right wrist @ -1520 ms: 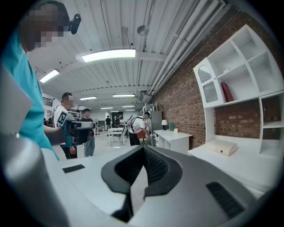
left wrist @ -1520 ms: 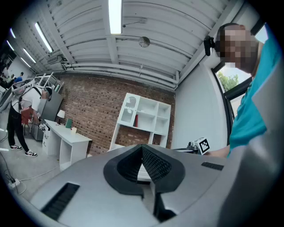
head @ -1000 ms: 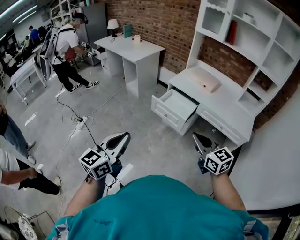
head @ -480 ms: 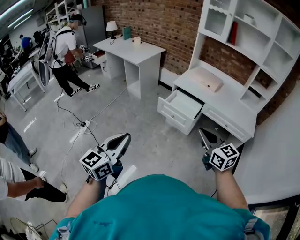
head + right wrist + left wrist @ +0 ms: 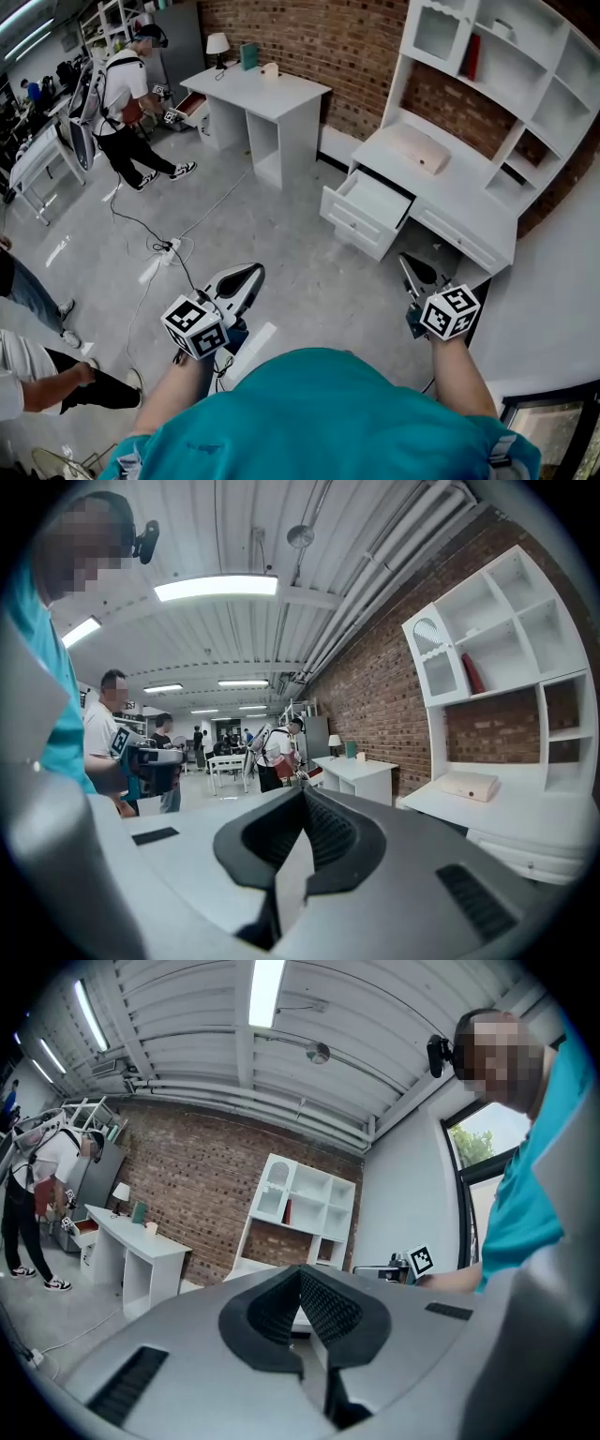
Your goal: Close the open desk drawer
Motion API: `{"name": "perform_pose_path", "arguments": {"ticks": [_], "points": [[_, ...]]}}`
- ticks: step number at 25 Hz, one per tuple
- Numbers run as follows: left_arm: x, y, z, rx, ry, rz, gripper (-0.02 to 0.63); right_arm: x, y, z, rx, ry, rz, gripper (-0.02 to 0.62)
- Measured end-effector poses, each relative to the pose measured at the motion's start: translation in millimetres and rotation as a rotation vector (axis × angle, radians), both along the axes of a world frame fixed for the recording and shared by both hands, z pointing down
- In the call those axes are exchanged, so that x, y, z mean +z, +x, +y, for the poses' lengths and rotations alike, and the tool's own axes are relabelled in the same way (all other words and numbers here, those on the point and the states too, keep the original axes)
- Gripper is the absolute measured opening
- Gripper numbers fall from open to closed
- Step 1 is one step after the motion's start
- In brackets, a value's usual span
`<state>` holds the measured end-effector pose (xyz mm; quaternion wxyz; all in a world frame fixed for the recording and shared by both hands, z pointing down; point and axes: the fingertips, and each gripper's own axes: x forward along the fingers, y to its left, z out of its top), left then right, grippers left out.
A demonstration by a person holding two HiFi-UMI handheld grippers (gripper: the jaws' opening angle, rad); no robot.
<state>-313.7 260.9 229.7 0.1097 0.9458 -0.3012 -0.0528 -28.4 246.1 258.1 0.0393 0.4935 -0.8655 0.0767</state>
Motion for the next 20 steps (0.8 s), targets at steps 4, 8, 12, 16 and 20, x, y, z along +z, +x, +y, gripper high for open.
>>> {"name": "perform_pose_path", "arguments": {"ticks": [4,8,12,16,20], "points": [[5.9,9.9,-17.5,-0.011,-0.009,-0.011,0.006,9.6,7.8,-19.7,-0.02,-0.003,0.001,0.021],[12.0,32.5,-46.8,-0.039,-0.012,-0.014,0.006,23.4,26.7,-56.8,-0.059,-0.006,0.004,0.021],[12.4,69.2,-87.8,-0.064,0.008,0.006,0.006,31.4,56.5,-110.3,-0.097,0.006,-0.027,0.021],[10.8,111.7,-143.5,-0.115,0.015,-0.014,0.006,31.9,87.9,-170.9,-0.159,0.01,-0.04,0.021],[2.5,162.0,-199.0,-0.136,0.008,-0.007,0.006,23.2,122.6,-224.8,-0.211,0.017,-0.019,0.021]]}}
